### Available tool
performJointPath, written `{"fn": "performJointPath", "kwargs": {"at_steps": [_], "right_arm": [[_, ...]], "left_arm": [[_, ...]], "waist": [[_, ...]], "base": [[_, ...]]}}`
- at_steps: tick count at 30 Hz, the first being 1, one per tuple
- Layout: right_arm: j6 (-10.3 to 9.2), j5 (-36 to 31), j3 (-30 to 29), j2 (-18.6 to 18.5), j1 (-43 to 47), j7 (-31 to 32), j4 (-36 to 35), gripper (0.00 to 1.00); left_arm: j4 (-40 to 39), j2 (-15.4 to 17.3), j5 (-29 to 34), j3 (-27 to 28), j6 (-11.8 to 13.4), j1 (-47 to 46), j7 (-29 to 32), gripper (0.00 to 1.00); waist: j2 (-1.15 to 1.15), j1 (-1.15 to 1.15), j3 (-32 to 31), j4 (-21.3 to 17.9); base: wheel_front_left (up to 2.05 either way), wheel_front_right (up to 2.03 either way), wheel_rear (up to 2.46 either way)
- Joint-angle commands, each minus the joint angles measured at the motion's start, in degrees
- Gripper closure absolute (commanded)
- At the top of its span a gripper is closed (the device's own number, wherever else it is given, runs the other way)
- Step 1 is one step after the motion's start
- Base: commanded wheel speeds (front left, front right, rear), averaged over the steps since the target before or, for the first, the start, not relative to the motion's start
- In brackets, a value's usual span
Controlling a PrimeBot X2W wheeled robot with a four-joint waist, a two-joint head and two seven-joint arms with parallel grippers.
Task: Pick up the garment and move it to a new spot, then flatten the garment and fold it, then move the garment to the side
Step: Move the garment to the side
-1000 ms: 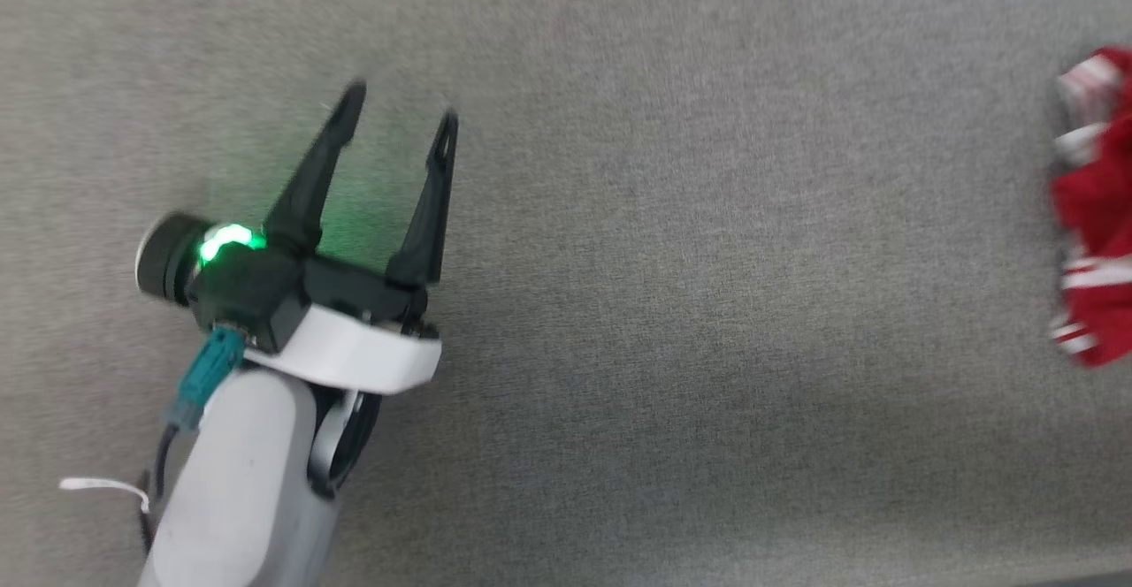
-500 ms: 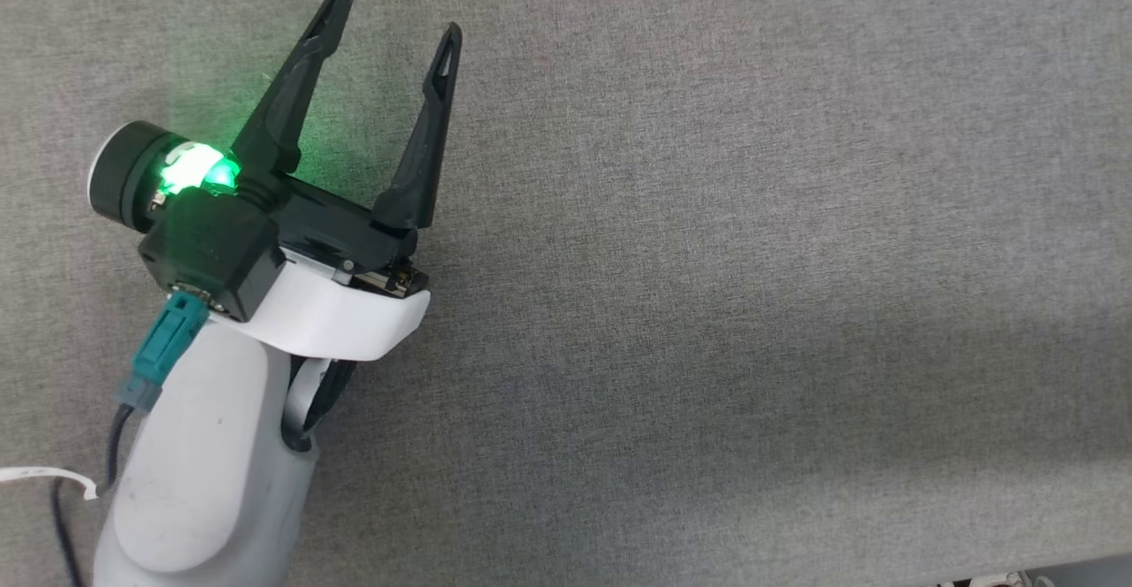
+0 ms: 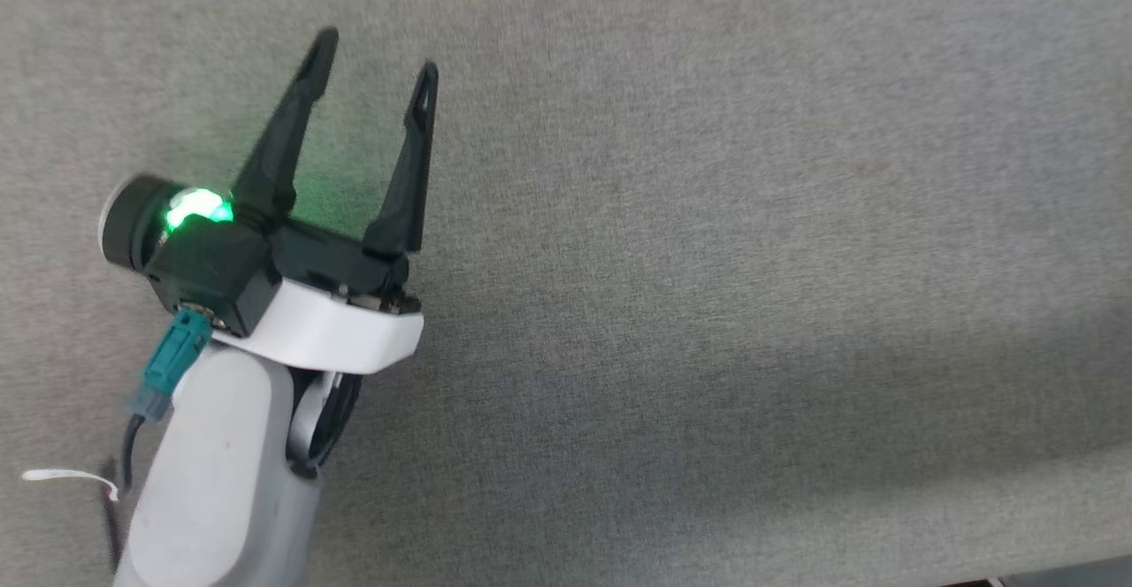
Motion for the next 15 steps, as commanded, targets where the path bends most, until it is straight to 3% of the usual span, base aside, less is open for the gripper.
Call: {"fn": "performJointPath", "kwargs": {"at_steps": [1, 15], "right_arm": [[-0.14, 0.4, 0.4, 0.5, 0.9, -0.6, -0.7, 0.00], [-0.13, 1.4, 11.5, 8.5, 12.4, -3.8, -17.2, 0.00]], "left_arm": [[0.4, -0.2, -0.2, 0.4, 0.1, 1.3, -0.1, 0.00], [7.8, -4.0, -3.2, 6.0, 0.1, 14.1, -0.1, 0.00]], "waist": [[0.00, 0.00, -2.4, 0.2], [0.00, 0.00, -17.0, 5.0]], "base": [[0.00, 0.00, 0.00], [0.00, 0.00, 0.00]]}}
